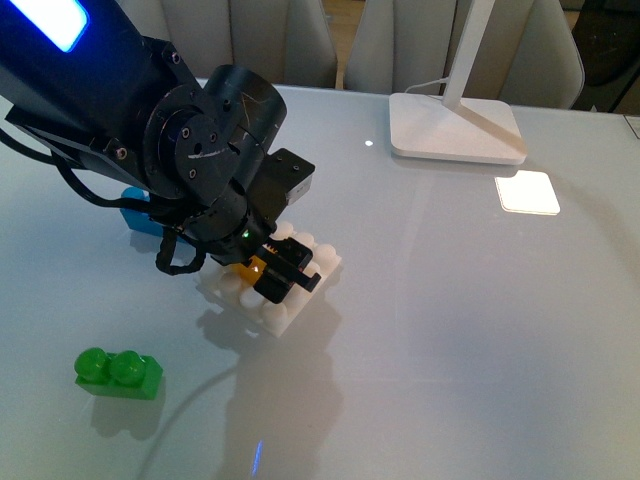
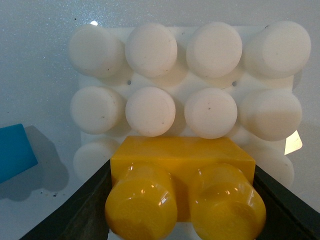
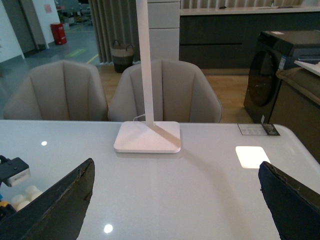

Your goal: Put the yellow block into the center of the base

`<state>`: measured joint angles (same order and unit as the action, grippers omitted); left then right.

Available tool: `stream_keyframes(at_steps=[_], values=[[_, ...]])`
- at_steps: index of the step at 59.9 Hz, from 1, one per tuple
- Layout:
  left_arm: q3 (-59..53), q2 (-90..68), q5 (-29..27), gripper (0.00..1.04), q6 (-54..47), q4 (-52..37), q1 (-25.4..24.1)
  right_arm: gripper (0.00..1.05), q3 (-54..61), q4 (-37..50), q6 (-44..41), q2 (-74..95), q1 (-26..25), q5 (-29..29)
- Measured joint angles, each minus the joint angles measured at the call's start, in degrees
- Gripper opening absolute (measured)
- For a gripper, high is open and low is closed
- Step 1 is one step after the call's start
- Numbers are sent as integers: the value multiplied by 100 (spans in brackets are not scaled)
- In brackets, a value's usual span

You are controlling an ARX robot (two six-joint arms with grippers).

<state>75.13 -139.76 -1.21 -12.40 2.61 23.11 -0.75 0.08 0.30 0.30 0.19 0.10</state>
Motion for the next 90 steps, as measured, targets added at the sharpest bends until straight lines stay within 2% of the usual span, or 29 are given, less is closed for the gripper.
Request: stream_keyframes(at_steps=[6,8,21,44,66,73,81,82,84,86,90], values=[[0,0,35,63,4,0,-13,96,0,0,0,0,0,0],[0,0,33,66,13,0,-22,96,0,0,0,0,0,0],[-2,68,7,99,22,85,-136,96,0,0,0,0,0,0],[-767,1005,184,97,26,553,-544,96,0,0,0,0,0,0],[-1589,2514,898,97,610,481,-815,96,0,0,0,0,0,0],[-2168,3401,1235,97,531,-17,-1279,96,0,0,0,0,0,2],[-2855,5093,2155,97,479,-234,-2645,96,0,0,0,0,0,0],[-2927,5187,2057,97,531,-374,-2732,96,0,0,0,0,0,2],[-3423,5335,1261,88,745,-1891,-2802,96,0,0,0,0,0,4],[-3797,5381,879,83,876,-2879,-2804,96,0,0,0,0,0,-9],[-4533,5427,529,72,1040,-4468,-2752,96,0,0,0,0,0,-11]])
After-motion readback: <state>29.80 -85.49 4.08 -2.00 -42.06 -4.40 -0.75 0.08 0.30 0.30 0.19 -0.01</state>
